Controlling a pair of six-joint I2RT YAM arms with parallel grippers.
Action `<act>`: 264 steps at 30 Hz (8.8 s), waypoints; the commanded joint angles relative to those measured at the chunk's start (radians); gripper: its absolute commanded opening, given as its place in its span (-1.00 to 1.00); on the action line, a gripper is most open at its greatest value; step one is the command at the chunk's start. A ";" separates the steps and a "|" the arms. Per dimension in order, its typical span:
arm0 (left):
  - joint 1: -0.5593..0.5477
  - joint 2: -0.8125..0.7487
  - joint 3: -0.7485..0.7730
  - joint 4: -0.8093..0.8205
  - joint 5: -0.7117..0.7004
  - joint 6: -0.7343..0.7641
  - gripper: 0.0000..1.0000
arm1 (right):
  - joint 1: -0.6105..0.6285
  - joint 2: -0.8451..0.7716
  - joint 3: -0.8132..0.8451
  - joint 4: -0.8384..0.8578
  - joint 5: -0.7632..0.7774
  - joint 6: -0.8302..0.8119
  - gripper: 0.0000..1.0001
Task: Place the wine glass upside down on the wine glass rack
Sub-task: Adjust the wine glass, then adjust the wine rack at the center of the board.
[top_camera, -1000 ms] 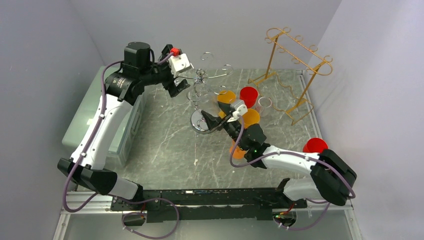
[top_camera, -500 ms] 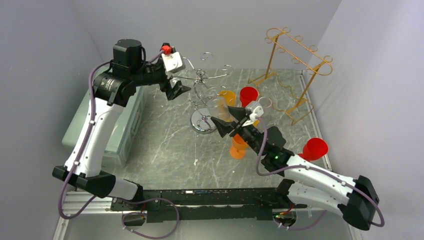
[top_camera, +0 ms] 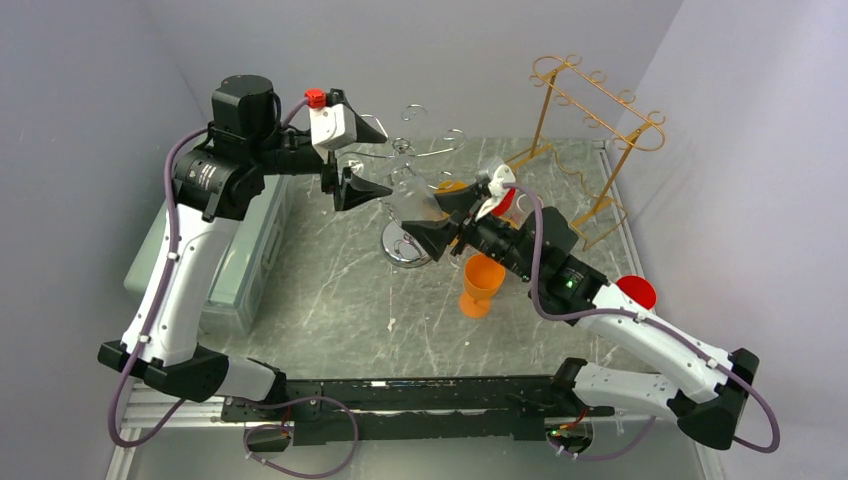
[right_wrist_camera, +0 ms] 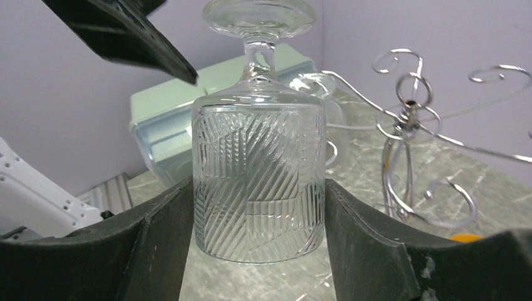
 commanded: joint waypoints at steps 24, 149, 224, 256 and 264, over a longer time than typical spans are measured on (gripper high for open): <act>0.006 -0.048 0.025 -0.008 0.082 -0.538 0.99 | 0.002 -0.101 0.097 -0.126 -0.242 -0.123 -1.00; 0.027 -0.247 -0.475 0.601 0.034 -0.819 -1.00 | 0.057 0.318 0.111 0.680 -0.193 0.196 -0.31; 0.034 0.109 0.092 0.016 -0.334 -0.422 0.87 | -0.043 0.094 -0.141 0.256 -0.022 -0.001 -1.00; 0.034 0.260 0.080 0.062 -0.202 -0.224 0.84 | -0.073 0.249 -0.106 0.439 -0.026 0.018 -1.00; 0.044 0.329 0.129 0.064 -0.096 -0.196 0.59 | -0.074 0.226 -0.149 0.460 -0.049 0.044 -1.00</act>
